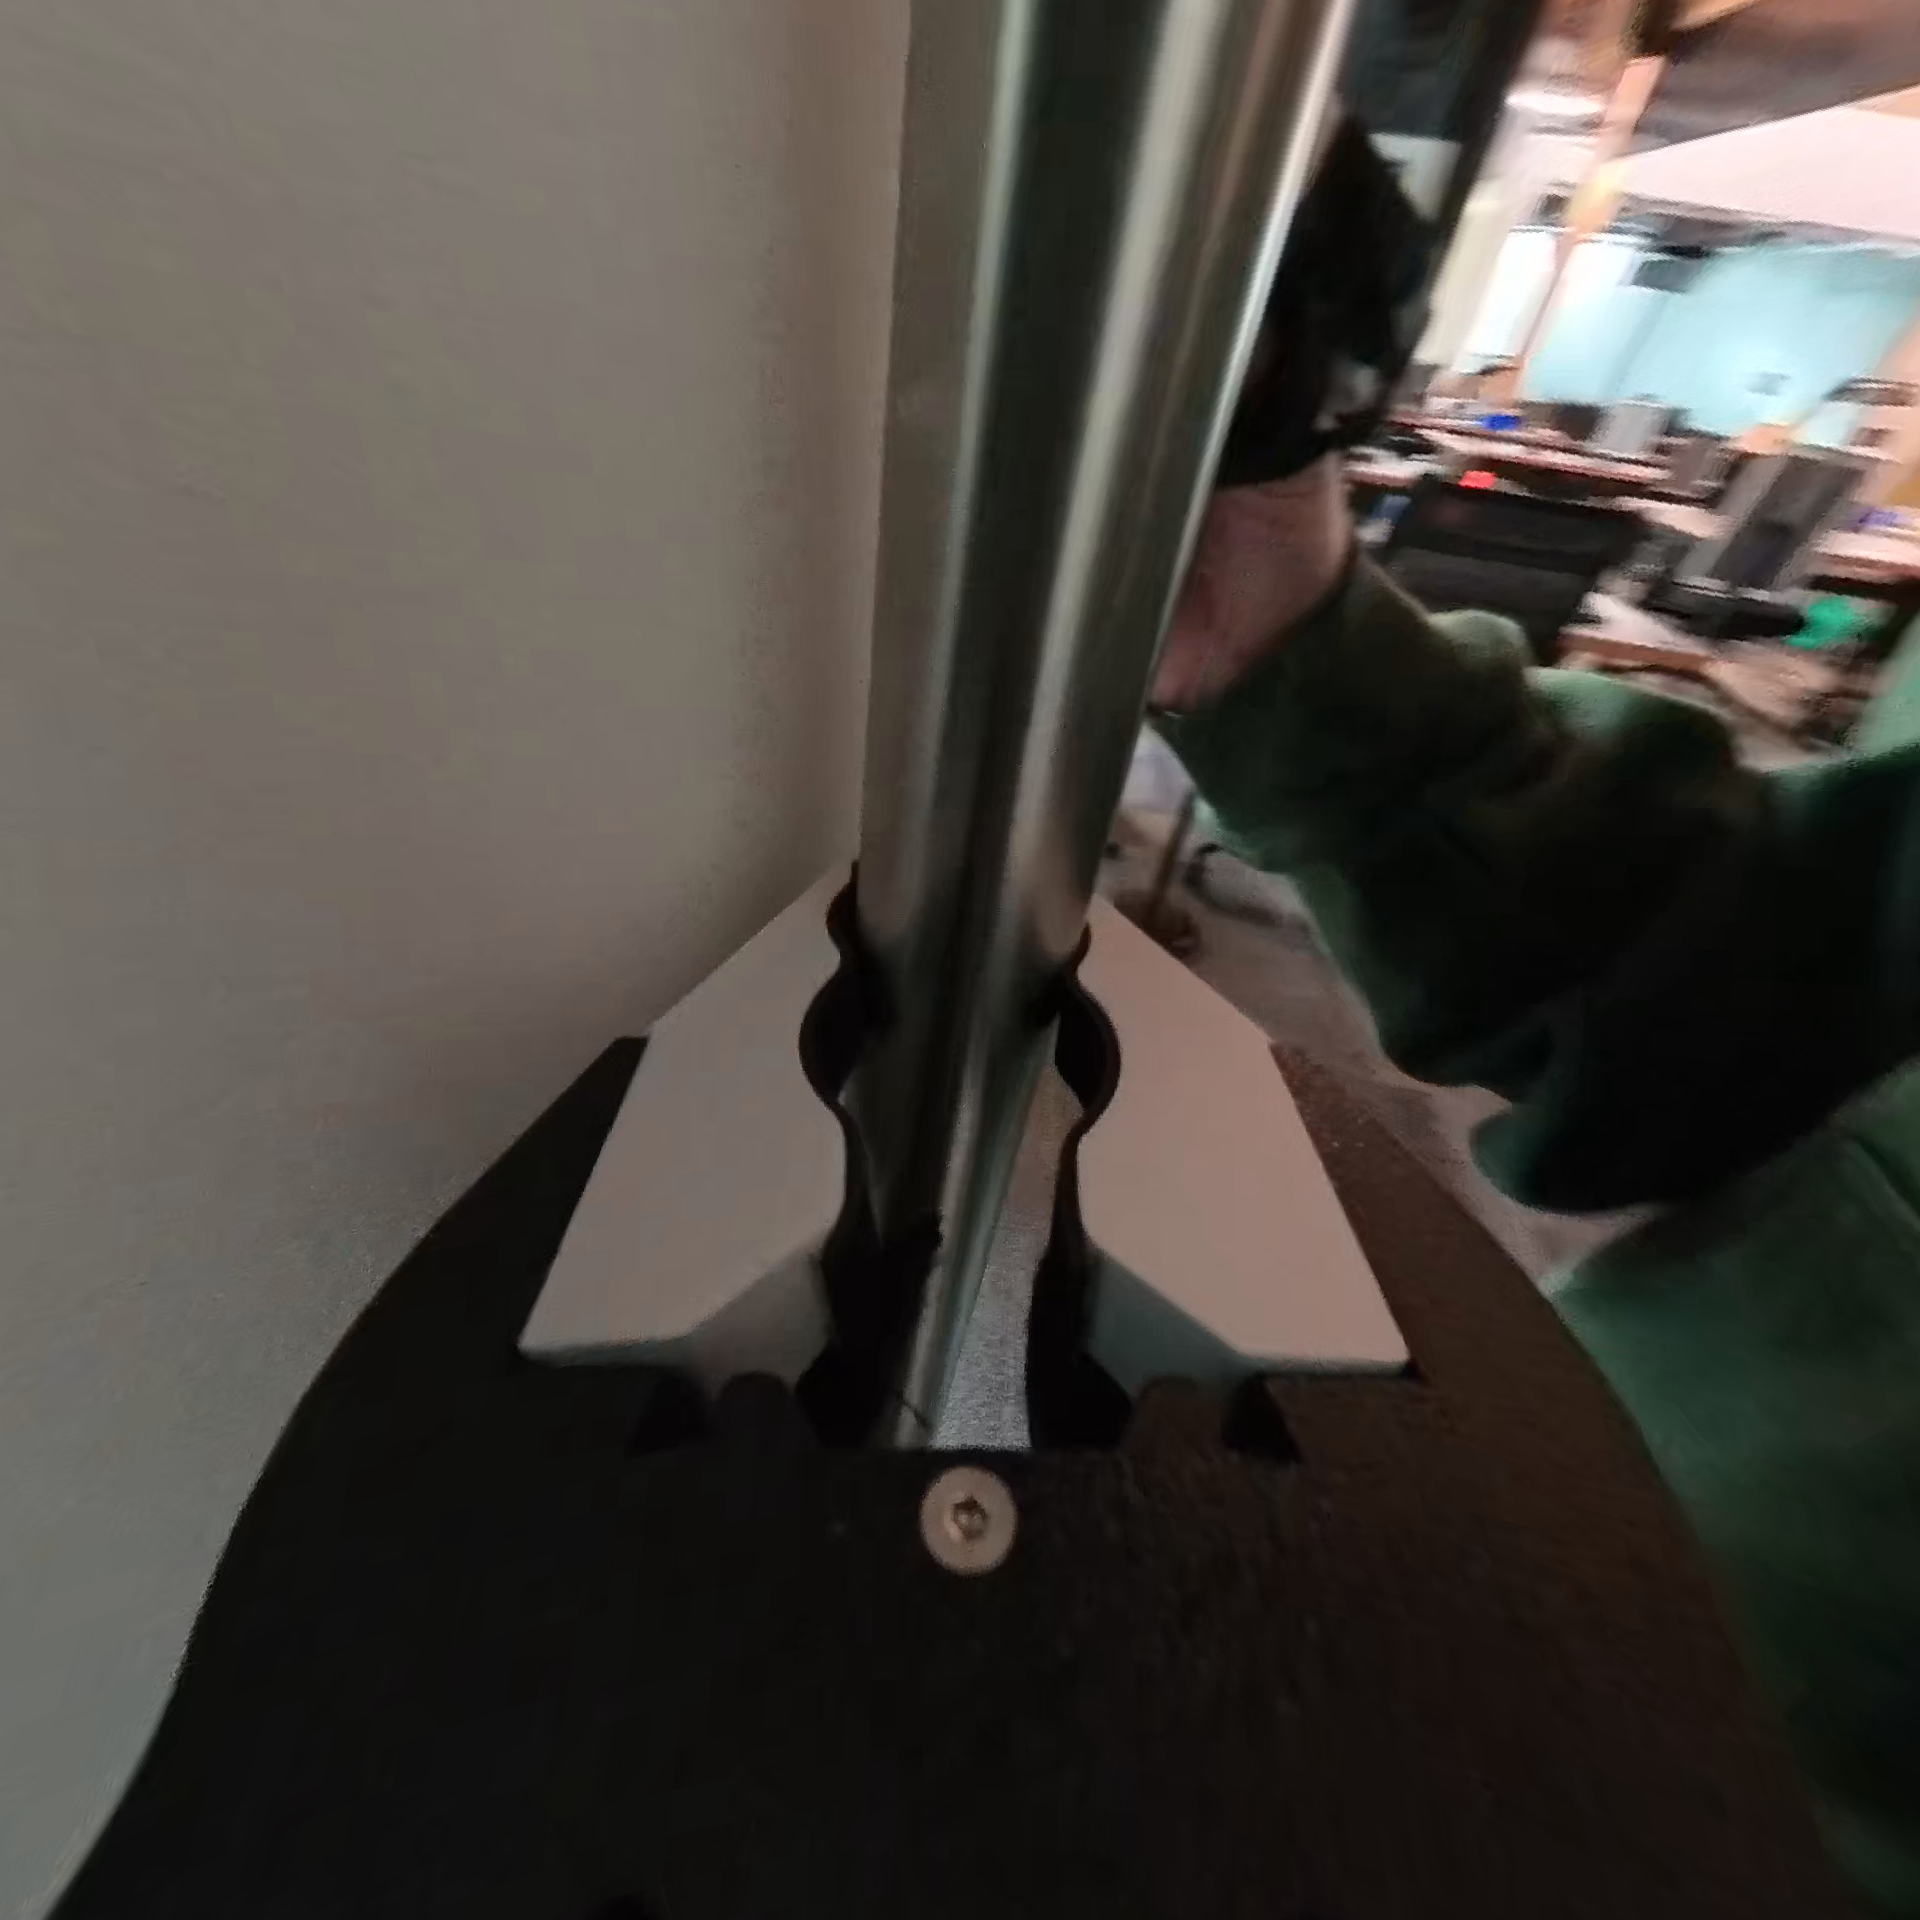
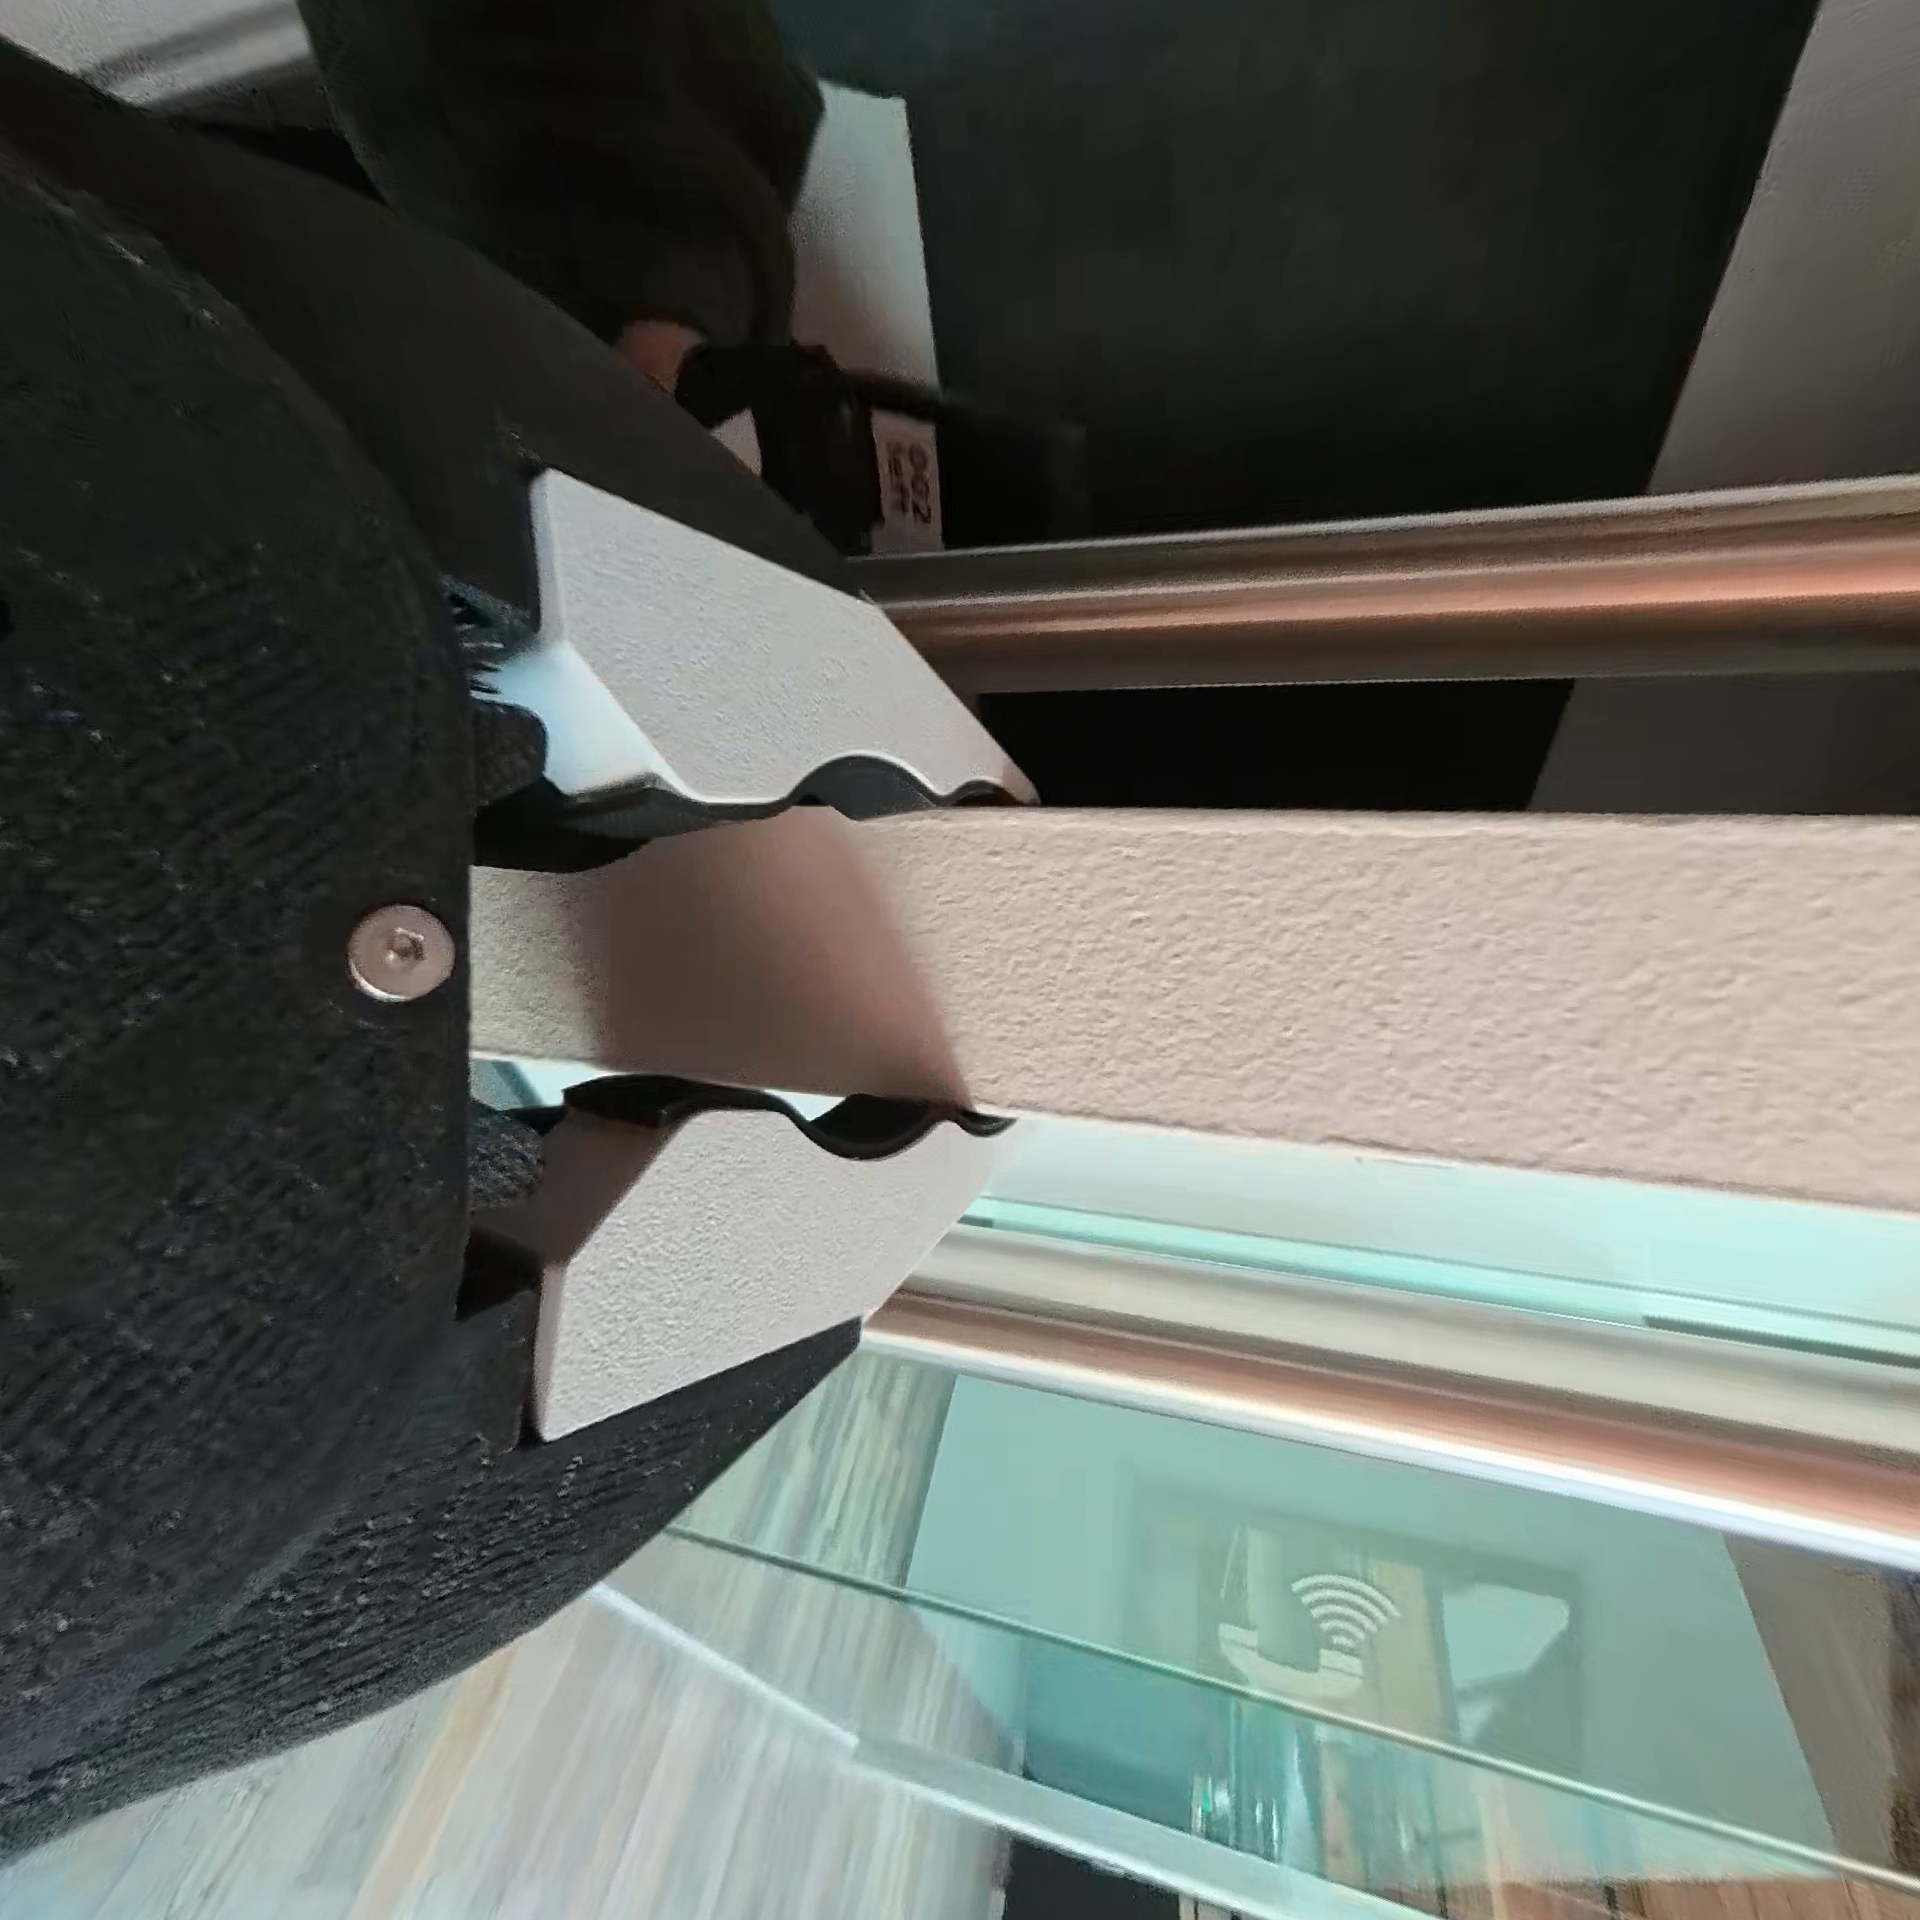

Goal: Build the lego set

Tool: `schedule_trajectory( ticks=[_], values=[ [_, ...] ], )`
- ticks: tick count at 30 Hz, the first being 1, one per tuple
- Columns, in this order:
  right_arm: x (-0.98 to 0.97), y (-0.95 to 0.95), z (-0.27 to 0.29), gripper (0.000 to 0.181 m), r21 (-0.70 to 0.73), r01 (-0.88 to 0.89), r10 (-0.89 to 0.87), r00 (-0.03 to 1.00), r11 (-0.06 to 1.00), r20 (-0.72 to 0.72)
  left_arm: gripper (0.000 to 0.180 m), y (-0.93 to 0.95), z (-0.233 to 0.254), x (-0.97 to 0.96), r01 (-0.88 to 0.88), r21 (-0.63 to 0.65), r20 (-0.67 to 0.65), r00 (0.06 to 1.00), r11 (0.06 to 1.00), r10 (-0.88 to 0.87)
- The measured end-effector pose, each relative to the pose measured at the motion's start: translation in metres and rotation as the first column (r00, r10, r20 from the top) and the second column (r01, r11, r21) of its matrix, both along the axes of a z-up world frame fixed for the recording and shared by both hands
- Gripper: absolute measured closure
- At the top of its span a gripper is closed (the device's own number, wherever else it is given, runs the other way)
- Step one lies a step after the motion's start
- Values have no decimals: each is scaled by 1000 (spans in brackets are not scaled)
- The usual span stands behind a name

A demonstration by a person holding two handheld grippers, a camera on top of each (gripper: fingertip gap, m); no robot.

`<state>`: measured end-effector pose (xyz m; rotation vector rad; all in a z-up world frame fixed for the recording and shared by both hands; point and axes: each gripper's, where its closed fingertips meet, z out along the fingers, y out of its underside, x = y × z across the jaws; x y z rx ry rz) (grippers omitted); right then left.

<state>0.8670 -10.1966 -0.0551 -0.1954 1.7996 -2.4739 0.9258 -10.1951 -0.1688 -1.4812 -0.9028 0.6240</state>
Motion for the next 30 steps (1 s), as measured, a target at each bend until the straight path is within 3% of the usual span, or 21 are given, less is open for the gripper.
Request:
schedule_trajectory(
  ticks=[1,4,9,12,14,16,17,18,21,27,30],
  values=[
    [5,0,0,129,0,11,-11,1000,1000,9,146,-2,0,5,-79,-10,5,997,997,80],
    [29,2,0,129,34,61,-62,998,998,12,118,-3,0,34,-264,-59,-8,964,963,264],
    [78,4,-1,125,71,93,-93,996,993,-3,127,-12,29,110,-512,-18,-157,850,859,503],
    [127,12,-2,95,74,-70,74,996,995,-55,129,-9,46,155,-630,-38,-251,757,775,603],
    [145,24,-2,101,82,-232,239,967,969,-89,129,-2,56,180,-689,-58,-301,702,722,645],
    [142,55,24,127,-132,-349,340,936,928,-88,129,5,66,202,-745,-94,-360,643,660,676],
    [128,66,39,129,-254,-350,355,934,902,-26,130,9,71,212,-772,-111,-390,614,626,687],
    [116,69,45,126,-300,-365,388,921,881,18,130,11,75,221,-796,-119,-414,584,594,699],
    [96,25,30,106,-195,-393,414,907,898,75,132,23,84,237,-831,-108,-439,532,546,724],
    [168,-21,19,107,-23,-783,783,621,622,34,131,52,95,245,-854,-145,-489,501,500,714],
    [207,-27,20,113,48,-871,872,489,488,-9,126,90,89,236,-754,-182,-478,628,631,614]
  ],
)
